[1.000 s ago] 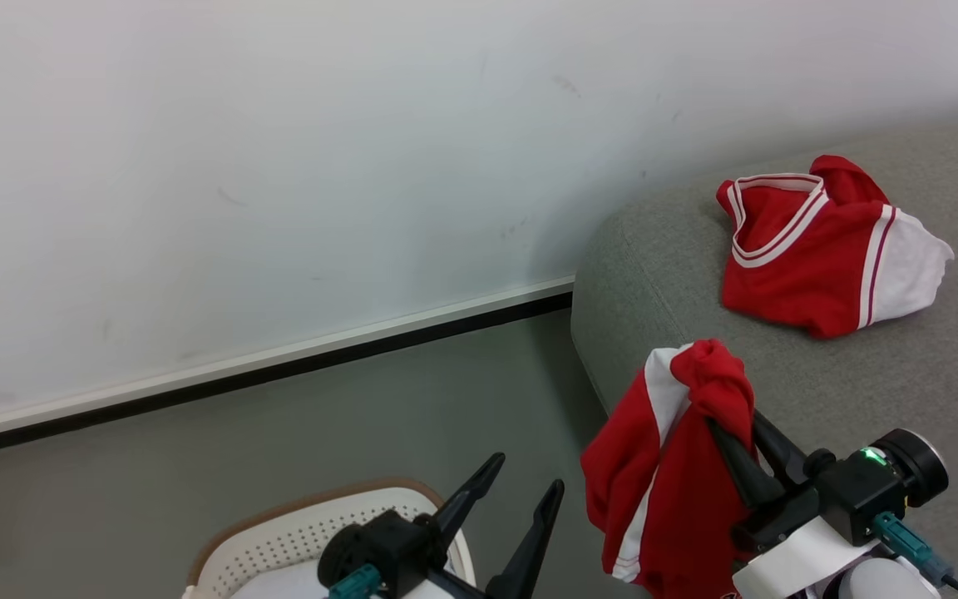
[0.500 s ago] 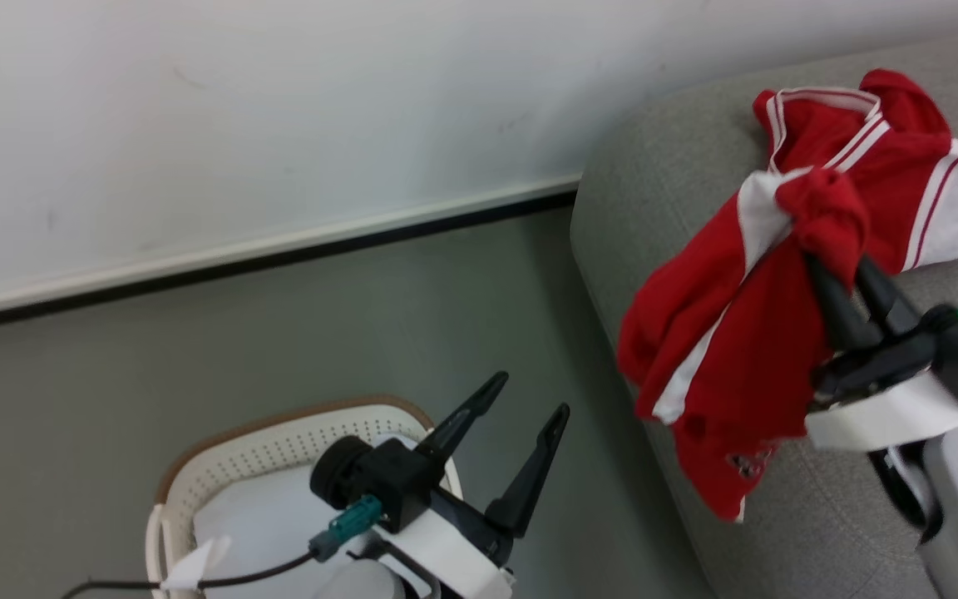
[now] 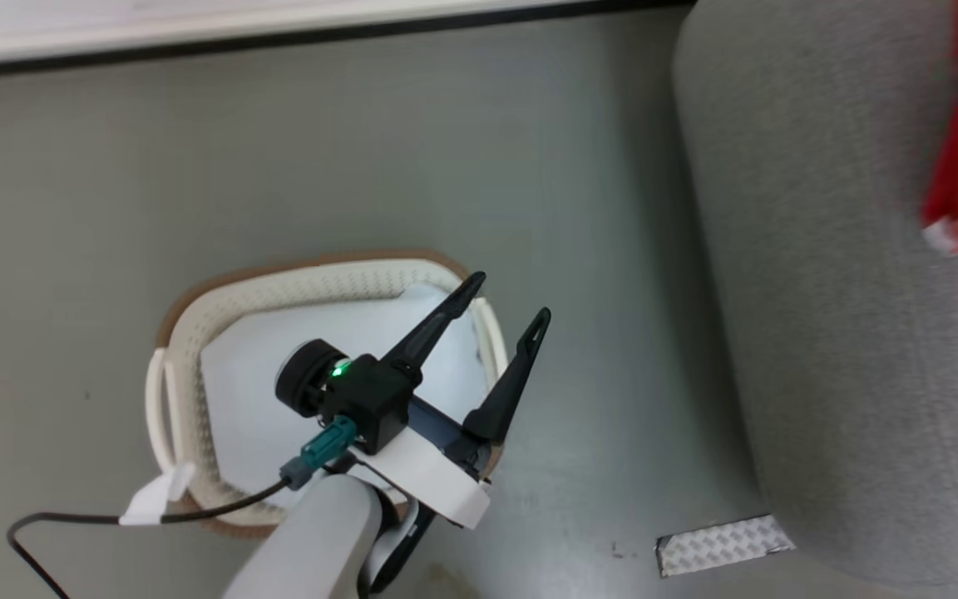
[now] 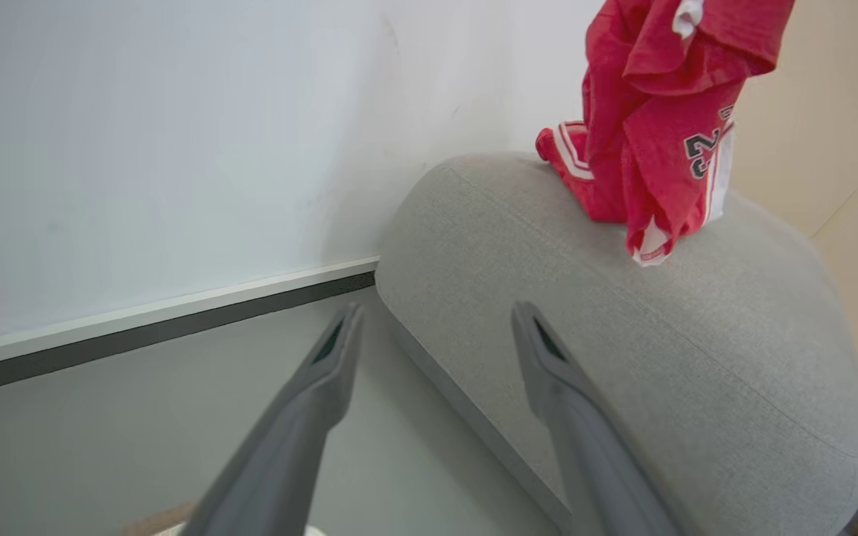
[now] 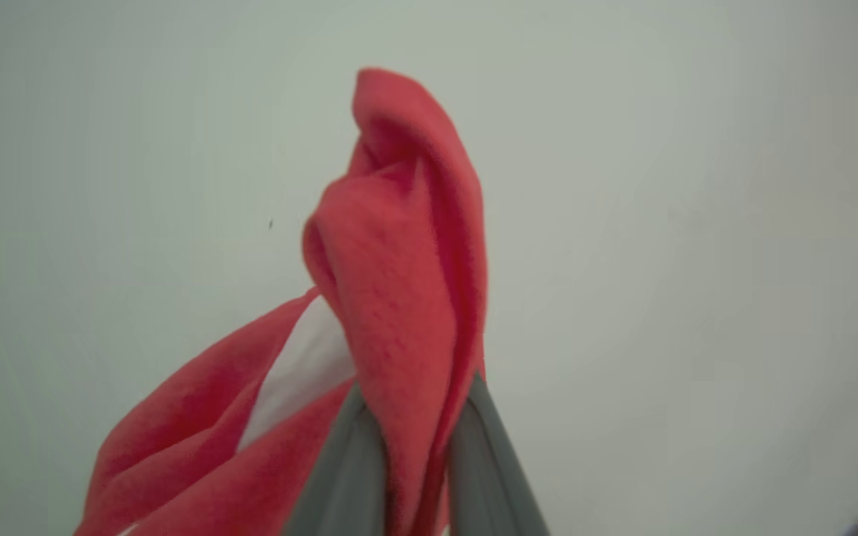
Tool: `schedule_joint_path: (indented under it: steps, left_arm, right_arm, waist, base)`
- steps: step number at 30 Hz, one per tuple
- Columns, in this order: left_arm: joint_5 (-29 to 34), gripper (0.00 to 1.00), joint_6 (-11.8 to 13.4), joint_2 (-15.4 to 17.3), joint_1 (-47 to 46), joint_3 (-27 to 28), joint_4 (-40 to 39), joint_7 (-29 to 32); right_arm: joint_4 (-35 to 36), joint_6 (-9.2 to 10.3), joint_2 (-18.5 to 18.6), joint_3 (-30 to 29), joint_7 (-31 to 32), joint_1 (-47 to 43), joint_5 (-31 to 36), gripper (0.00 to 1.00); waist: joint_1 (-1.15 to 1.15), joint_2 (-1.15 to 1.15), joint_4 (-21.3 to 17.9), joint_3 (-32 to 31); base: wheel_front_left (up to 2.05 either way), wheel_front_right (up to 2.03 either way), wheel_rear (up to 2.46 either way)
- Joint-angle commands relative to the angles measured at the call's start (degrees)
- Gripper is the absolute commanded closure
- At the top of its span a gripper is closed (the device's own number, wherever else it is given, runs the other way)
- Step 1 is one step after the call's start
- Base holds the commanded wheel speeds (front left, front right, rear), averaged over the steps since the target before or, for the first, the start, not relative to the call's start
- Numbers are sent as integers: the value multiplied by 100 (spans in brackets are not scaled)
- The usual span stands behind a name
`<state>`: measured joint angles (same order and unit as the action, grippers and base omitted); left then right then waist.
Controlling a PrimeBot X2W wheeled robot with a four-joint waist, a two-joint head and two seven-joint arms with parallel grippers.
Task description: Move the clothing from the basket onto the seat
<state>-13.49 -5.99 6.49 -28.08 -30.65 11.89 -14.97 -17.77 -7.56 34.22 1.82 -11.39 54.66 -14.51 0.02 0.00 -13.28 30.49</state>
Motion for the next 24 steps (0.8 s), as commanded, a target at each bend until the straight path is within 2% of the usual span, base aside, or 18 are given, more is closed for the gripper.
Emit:
schedule_joint_path:
  steps: [1,7,10,17,21,24]
  left_arm:
    - [105,0,23,53,-75,23,-42,-6]
    - [85,0,83,118,-17,87,-154,-14]
    - [105,0,126,173,23,96,-257,15]
    - [141,0,207,379,154,57,-545,254]
    - [177,0,301,533,302,71,-747,424]
    - [178,0,365,648,437,108,-902,515]
  right_arm:
    - [-181,15,311,-164,100,328,-55,100]
    - [-1025,15,1240,-598,372,1205,74,100]
    - [-1508,15,1435,-893,360,1416,206,100]
    - [-2975,15,892,-1778,-67,1103,570,100]
    - [-3754,15,391,-2352,-273,869,1040,100]
    - [-4036,15,60,-2663,-346,827,1347,100]
  waist:
    - [-2,0,322,360]
    - [-2,0,457,535]
    - [-2,0,475,668]
    - [-2,0,467,1027]
    - [-2,0,492,1148]
    - [-2,0,468,1187]
  base:
    - [0,0,0]
    - [0,0,0]
    - [0,0,0]
    - [0,0,0]
    - [0,0,0]
    - [0,0,0]
